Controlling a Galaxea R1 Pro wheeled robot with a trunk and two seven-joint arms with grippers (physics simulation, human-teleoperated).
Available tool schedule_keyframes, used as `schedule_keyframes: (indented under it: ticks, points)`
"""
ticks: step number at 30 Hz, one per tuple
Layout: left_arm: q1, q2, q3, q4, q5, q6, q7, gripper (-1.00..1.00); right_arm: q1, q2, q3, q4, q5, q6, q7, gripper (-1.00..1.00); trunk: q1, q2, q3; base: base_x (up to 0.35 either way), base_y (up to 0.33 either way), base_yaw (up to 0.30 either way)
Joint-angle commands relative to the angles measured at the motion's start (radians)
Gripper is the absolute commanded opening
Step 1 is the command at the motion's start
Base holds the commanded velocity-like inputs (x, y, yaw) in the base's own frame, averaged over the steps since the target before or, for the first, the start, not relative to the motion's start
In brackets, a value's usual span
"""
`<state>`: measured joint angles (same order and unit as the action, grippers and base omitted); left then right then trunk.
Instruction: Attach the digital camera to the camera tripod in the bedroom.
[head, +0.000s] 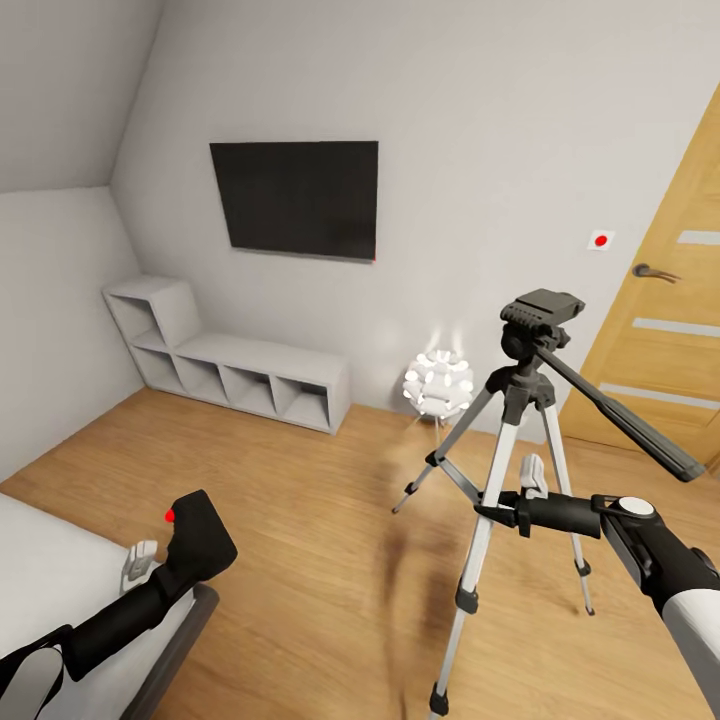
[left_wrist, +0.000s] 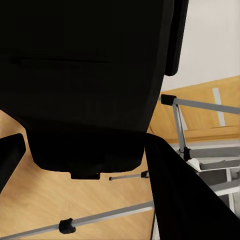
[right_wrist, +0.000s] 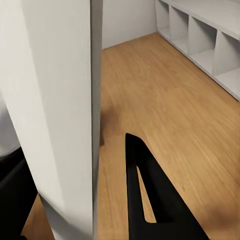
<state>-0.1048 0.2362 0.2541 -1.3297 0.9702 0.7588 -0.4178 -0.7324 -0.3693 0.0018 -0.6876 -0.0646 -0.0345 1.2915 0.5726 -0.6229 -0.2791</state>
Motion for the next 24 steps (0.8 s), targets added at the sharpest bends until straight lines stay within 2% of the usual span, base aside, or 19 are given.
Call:
schedule_keyframes:
  ticks: [1, 7, 13, 14, 24]
  points:
    - [0.0, 0.0, 0.002, 0.0, 0.003, 0.007, -0.003, -1.0, -0.001, 0.0, 0.0, 0.0, -0.004, -0.004, 0.003, -1.0, 0.0, -0.001, -0.001, 0.0, 0.0, 0.0]
    - [0.0, 0.0, 0.002, 0.0, 0.003, 0.006, -0.003, -1.0, -0.001, 0.001, 0.0, 0.0, -0.003, -0.004, 0.003, -1.0, 0.0, -0.001, -0.001, 0.0, 0.0, 0.0]
    - [-0.001, 0.0, 0.001, 0.0, 0.002, 0.005, -0.003, -1.0, -0.001, 0.004, 0.001, 0.003, 0.024, -0.003, 0.003, -1.0, 0.0, -0.001, -0.001, 0.0, 0.0, 0.0]
    - [-0.001, 0.0, 0.001, 0.0, 0.002, 0.005, -0.003, -1.0, -0.002, 0.004, 0.001, 0.004, 0.025, -0.003, 0.003, 1.0, 0.0, -0.001, -0.001, 0.0, 0.0, 0.0]
    - [0.0, -0.001, 0.001, 0.0, 0.002, 0.005, -0.003, -1.0, -0.002, 0.004, 0.0, 0.005, 0.029, -0.002, 0.002, 1.0, 0.0, -0.001, -0.001, 0.0, 0.0, 0.0]
